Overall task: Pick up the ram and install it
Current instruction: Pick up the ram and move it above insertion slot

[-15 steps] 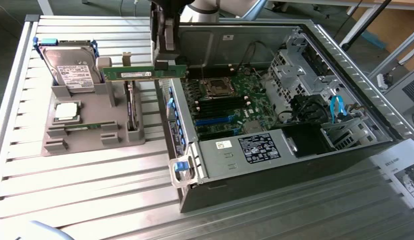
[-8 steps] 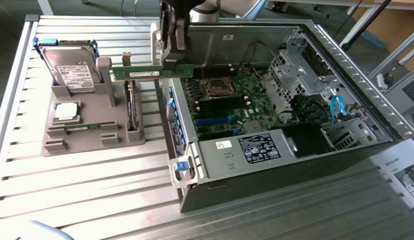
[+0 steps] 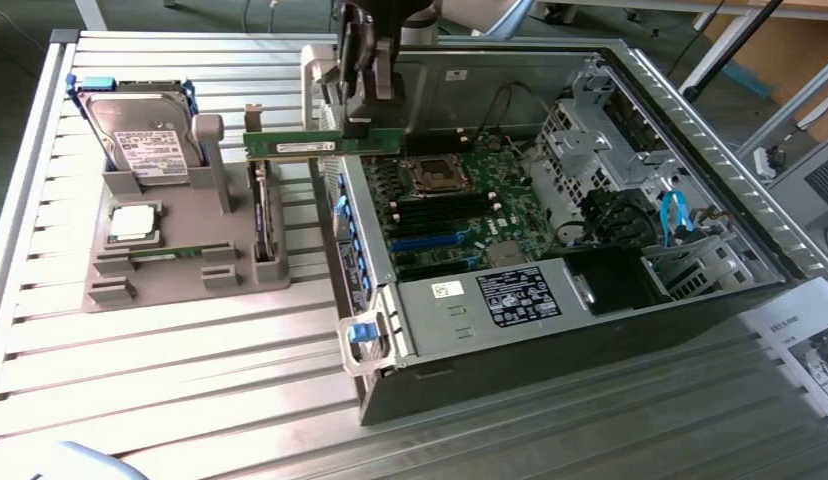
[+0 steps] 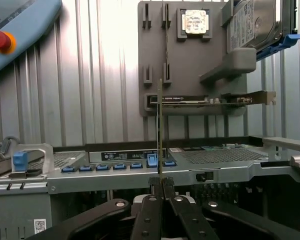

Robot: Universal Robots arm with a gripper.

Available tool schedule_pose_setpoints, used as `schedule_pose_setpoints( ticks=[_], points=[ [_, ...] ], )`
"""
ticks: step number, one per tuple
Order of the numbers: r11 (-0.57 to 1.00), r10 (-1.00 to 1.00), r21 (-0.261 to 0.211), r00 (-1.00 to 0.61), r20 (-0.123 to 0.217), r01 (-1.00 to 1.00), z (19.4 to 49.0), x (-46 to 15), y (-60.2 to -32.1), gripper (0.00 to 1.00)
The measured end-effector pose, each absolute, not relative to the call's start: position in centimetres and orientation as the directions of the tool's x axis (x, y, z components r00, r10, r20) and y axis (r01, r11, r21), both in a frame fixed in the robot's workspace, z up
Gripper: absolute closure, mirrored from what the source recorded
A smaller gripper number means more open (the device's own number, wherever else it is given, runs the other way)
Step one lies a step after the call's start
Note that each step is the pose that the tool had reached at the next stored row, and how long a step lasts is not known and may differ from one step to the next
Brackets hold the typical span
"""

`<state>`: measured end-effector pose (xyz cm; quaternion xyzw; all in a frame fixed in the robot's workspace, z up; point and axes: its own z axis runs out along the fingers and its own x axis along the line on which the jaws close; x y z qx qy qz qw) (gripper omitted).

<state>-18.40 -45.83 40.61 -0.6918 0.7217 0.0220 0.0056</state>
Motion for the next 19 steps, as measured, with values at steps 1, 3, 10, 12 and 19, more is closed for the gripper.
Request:
schedule_pose_setpoints(
  ticks=[1, 3, 10, 12, 19],
  points=[
    [0.042, -0.998, 0.024, -0.043, -0.038, -0.999, 40.6, -18.2, -45.8, 0.88],
    [0.042, -0.998, 0.024, -0.043, -0.038, -0.999, 40.6, -17.9, -45.8, 0.88],
    [0.042, -0.998, 0.024, -0.043, -0.038, -0.999, 40.6, -16.7, -45.8, 0.88],
    [0.042, -0.998, 0.024, -0.043, -0.038, -0.999, 40.6, -16.4, -45.8, 0.88],
    [0.042, -0.998, 0.024, -0.043, -0.038, -0.999, 40.6, -15.2, -45.8, 0.88]
  ],
)
